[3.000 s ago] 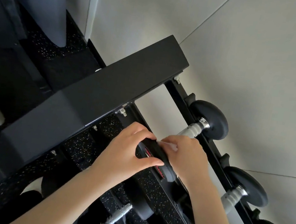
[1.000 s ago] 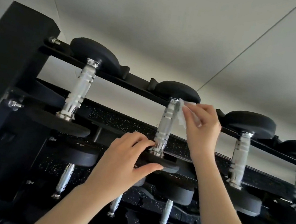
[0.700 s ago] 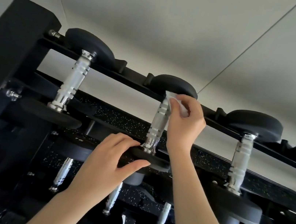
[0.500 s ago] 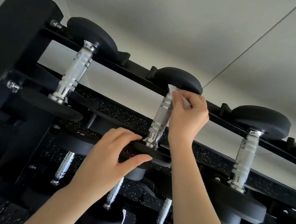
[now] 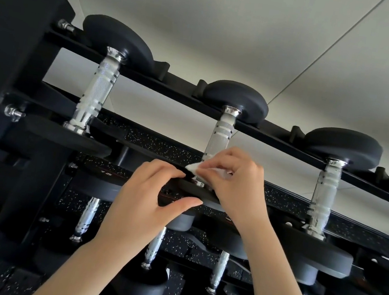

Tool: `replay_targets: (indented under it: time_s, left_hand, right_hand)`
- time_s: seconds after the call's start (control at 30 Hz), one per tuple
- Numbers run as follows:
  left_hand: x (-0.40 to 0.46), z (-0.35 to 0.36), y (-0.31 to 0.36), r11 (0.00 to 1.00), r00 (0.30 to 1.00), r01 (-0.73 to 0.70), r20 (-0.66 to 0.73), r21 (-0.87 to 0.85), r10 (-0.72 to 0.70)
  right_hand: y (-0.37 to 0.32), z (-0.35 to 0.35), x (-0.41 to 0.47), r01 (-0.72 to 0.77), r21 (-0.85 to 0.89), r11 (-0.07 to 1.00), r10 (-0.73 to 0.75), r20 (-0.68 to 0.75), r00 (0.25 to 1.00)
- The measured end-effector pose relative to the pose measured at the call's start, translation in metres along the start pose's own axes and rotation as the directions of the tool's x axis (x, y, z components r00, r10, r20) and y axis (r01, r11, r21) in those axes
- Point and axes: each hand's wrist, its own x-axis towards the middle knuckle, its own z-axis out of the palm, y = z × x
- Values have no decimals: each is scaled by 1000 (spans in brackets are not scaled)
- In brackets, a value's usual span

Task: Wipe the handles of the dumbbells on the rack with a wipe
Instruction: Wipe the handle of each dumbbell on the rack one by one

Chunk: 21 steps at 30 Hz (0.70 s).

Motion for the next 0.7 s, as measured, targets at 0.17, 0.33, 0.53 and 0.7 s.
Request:
replay_targets:
  time_s: [0.17,0.33,0.53,0.7]
  left_hand:
    - [0,1,0,1000,1000,2,-23,6,-2]
    - [0,0,1,1000,1000,8,-28,6,-8]
    - [0,0,0,999,999,33,-13,4,-33]
    - [-1,2,0,999,999,32,-25,-8,-32]
  right_hand:
    - [-3,-17,-1,-43,-23,999,47,217,975]
    - [0,-26,-3,-111,-21,994,113,276,955]
    - [10,-32,-12,-283,95,954,253,244,936]
    - [14,-20,-17,-338,207,918,325,98,941]
